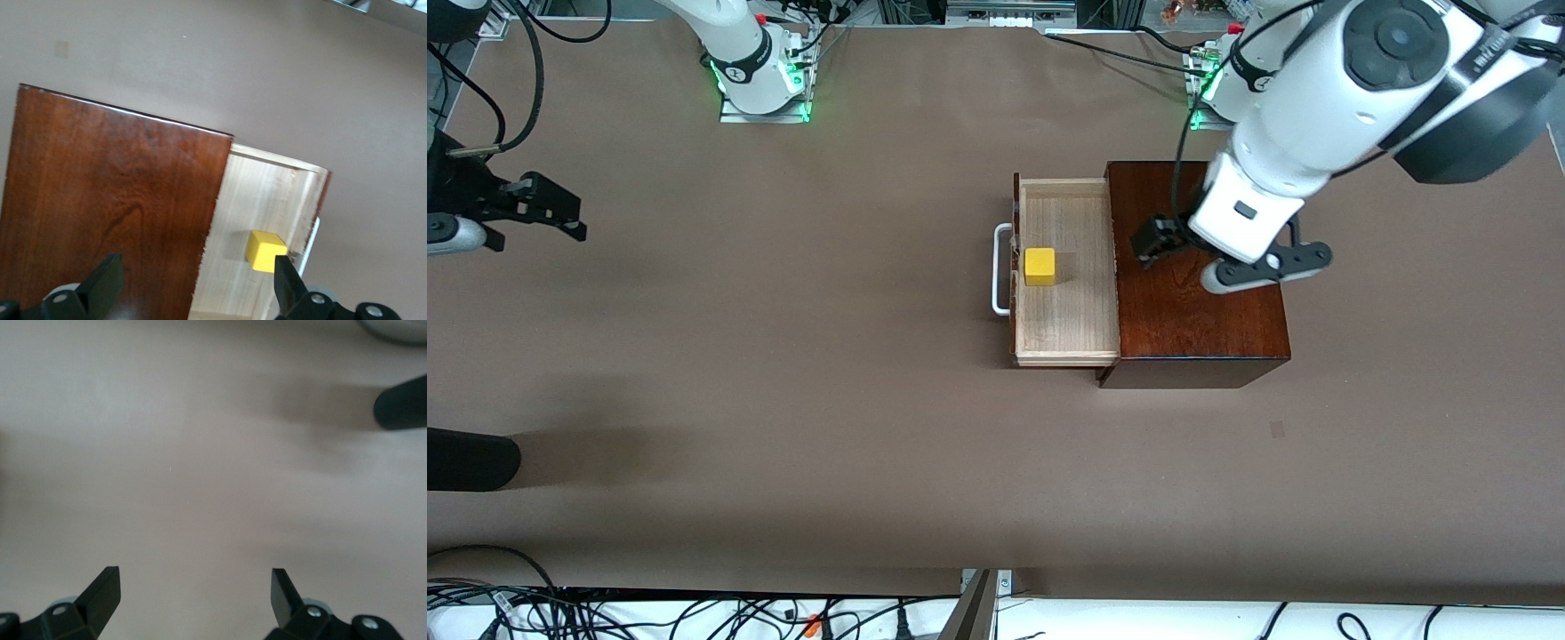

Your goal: Open drawer, take yellow block, close drawer

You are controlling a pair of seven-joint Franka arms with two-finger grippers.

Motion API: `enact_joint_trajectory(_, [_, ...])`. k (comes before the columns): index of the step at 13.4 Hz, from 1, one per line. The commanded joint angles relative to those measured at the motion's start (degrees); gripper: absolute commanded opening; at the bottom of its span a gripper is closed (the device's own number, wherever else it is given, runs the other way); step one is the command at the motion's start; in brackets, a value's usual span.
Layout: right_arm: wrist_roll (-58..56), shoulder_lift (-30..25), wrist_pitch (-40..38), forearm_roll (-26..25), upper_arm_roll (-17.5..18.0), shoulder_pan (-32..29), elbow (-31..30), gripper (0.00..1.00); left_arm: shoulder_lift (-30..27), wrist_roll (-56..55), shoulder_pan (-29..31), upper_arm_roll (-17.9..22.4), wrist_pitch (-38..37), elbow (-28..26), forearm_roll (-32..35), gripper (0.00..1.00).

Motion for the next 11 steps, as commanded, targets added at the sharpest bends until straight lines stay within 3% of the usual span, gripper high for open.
enact_joint_trajectory(1, [0.2,0.09,-1.08,1.02,0.06,0.06,-0.01,1.0,-0.55,5.29,4.86,-0.53,1.73,-1.59,-0.8,1.0])
enact_joint_trajectory(2, [-0.15,0.27,-0.65,0.93,0.06,0.14,-0.01,1.0,-0.55,8.37,6.19,0.17,1.82,-1.5,-1.15,1.0])
enact_joint_trajectory(6, [-0.59,0.71,-0.02,0.84,0.06,1.81,0.87,1.0,-3.08,22.07,6.47,10.87,2.0,-0.98,-4.38,1.0])
enact_joint_trajectory(8, [-0.59,0.62,-1.25,2.15,1.46,1.99,0.78,1.0,-9.83,32.51,3.68,22.18,4.36,-2.19,-13.58,1.0])
enact_joint_trajectory(9, [-0.94,0.79,-2.56,2.6,2.77,2.6,0.69,1.0,-13.35,38.22,0.52,29.81,4.72,-3.68,-18.86,1.0])
enact_joint_trajectory(11, [-5.31,0.79,-3.63,2.51,7.85,3.92,0.69,1.0,-19.51,45.63,-6.68,42.92,4.64,-6.41,-25.65,1.0])
